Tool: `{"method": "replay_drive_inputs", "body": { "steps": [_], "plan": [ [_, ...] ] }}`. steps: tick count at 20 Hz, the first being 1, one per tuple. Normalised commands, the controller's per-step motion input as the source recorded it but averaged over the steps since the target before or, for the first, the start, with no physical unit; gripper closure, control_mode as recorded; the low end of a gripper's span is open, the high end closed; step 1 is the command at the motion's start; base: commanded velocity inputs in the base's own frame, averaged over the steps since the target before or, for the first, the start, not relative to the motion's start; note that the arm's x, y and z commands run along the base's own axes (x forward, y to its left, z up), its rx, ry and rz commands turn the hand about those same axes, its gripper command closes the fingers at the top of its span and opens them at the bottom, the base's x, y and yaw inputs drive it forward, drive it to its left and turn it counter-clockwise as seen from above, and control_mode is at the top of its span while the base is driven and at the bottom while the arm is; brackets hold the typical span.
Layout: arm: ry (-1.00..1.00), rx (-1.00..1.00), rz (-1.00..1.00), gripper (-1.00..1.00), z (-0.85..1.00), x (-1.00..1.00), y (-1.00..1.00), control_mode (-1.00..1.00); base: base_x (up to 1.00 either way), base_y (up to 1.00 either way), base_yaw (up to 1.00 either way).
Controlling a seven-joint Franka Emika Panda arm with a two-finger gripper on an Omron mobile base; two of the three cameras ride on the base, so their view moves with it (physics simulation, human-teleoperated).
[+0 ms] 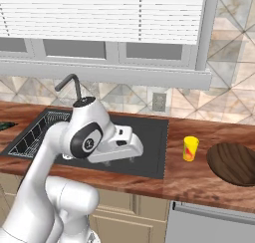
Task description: Remove the eggplant and peach from the sink. Then move the bowl and cup from the counter to the sink for washing.
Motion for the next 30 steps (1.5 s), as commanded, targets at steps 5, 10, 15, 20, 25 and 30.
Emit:
{"method": "replay_drive_inputs", "body": {
  "steps": [5,10,15,20,25,30],
  "plan": [
    [0.00,-0.04,-0.06,-1.00,0.00,-0.01,-0.27,-1.00,0.00,0.00,0.00],
    [0.00,-0.02,-0.05,-1.00,0.00,-0.02,-0.30,-1.00,0.00,0.00,0.00],
    [0.00,-0.02,-0.03,-1.00,0.00,0.00,-0.29,-1.00,0.00,0.00,0.00],
    [0.00,-0.01,-0.03,-1.00,0.00,0.00,-0.32,-1.00,0.00,0.00,0.00],
    [-0.01,0.00,-0.01,-1.00,0.00,0.00,-0.32,-1.00,0.00,0.00,0.00],
    [-0.02,-0.03,0.00,-1.00,0.00,0.00,-0.28,-1.00,0.00,0.00,0.00]
  ]
}}
